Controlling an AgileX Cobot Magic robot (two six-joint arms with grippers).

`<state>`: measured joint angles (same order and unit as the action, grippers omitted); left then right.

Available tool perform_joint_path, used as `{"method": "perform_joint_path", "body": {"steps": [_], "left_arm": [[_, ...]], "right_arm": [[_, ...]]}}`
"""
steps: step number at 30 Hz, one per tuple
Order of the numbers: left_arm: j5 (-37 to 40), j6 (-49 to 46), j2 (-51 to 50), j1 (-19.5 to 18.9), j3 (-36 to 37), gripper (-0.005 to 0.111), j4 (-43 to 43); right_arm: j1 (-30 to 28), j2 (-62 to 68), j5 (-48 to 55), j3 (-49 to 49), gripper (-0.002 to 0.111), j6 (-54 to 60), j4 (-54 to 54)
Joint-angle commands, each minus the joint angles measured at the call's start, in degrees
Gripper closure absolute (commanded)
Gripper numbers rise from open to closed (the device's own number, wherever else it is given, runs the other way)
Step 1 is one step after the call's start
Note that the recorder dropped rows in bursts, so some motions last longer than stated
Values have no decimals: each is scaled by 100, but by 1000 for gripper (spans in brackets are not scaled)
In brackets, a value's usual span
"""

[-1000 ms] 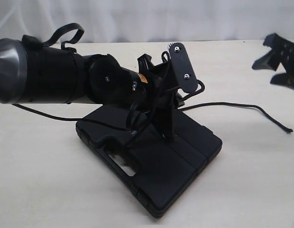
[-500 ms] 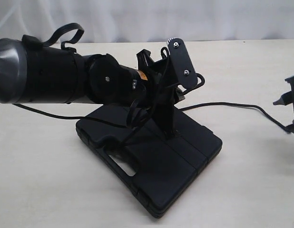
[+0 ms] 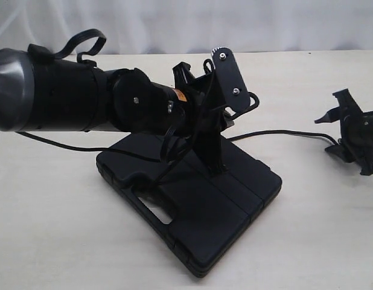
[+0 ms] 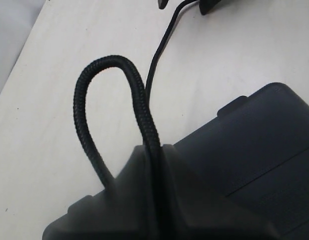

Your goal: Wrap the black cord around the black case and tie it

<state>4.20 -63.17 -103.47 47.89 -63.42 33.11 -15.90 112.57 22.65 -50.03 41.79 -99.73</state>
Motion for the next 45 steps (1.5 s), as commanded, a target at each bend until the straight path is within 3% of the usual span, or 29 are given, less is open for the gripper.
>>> {"method": "perform_joint_path", "body": {"steps": [1, 6, 13, 19, 26, 29, 31, 34, 36, 41, 45], "left_arm": [[-119, 38, 48, 10, 14, 107, 52], [-170, 41, 48, 10, 14, 107, 40], [-119, 41, 48, 10, 14, 107, 38], [-12, 41, 48, 10, 14, 107, 38], [12, 41, 48, 10, 14, 107, 38], [1, 41, 48, 10, 14, 107, 38], [1, 41, 48, 10, 14, 107, 38], [-48, 41, 48, 10, 1, 107, 38], [-48, 41, 48, 10, 0, 107, 50], [1, 52, 48, 10, 0, 107, 51], [-75, 52, 48, 10, 0, 107, 51]], "right_arm": [[9, 353, -160, -333, 47, 212, -22], [9, 553, -301, -602, 69, 257, 68], [9, 927, -104, -1211, 104, 257, 1249], [9, 891, -167, -1562, 104, 247, 1858], [9, 319, -1236, -1593, 104, 231, 2711], [9, 472, -904, -1668, 103, 231, 2672], [9, 637, -125, -1841, 95, 188, 2672], [9, 797, 710, -2027, 70, -85, 2672], [44, 826, 666, -2025, 54, -442, 2761], [110, 866, 299, -2025, 52, -2677, 4746], [125, 888, -14, -2025, 52, -3288, 5084]]}}
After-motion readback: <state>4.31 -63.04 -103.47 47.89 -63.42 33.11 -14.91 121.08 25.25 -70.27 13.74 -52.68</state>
